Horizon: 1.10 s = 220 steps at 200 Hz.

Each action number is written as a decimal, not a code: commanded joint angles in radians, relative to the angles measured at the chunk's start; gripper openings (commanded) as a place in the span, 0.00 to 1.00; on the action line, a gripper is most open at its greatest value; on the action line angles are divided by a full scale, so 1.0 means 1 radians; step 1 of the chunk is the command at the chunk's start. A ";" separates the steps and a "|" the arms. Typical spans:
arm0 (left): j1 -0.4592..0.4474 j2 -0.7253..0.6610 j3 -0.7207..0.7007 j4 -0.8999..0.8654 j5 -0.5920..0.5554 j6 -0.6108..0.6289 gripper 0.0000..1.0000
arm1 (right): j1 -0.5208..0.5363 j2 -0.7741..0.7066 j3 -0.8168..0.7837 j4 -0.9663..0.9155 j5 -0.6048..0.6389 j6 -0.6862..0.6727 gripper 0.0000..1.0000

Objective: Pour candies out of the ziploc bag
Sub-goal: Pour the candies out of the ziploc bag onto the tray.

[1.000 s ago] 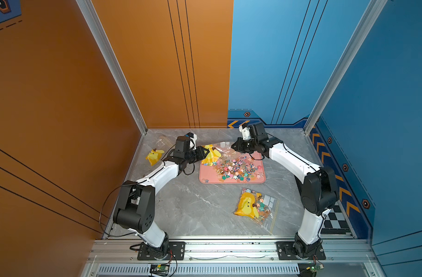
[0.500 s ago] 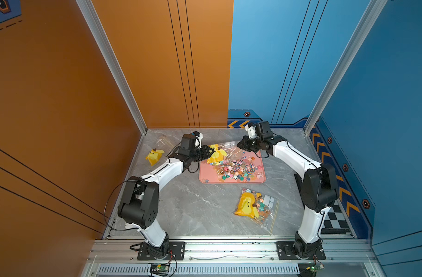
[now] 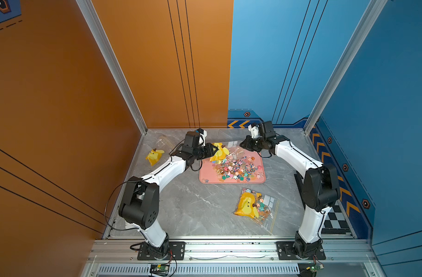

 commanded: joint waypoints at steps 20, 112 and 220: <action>-0.006 -0.026 0.045 0.009 -0.028 0.032 0.00 | -0.011 0.015 -0.002 -0.021 -0.024 -0.018 0.00; -0.009 -0.053 0.079 -0.033 -0.038 0.043 0.00 | -0.016 0.027 0.023 -0.027 -0.043 -0.015 0.00; -0.032 -0.042 0.145 -0.102 -0.058 0.078 0.00 | -0.043 0.045 0.020 -0.032 -0.108 -0.012 0.00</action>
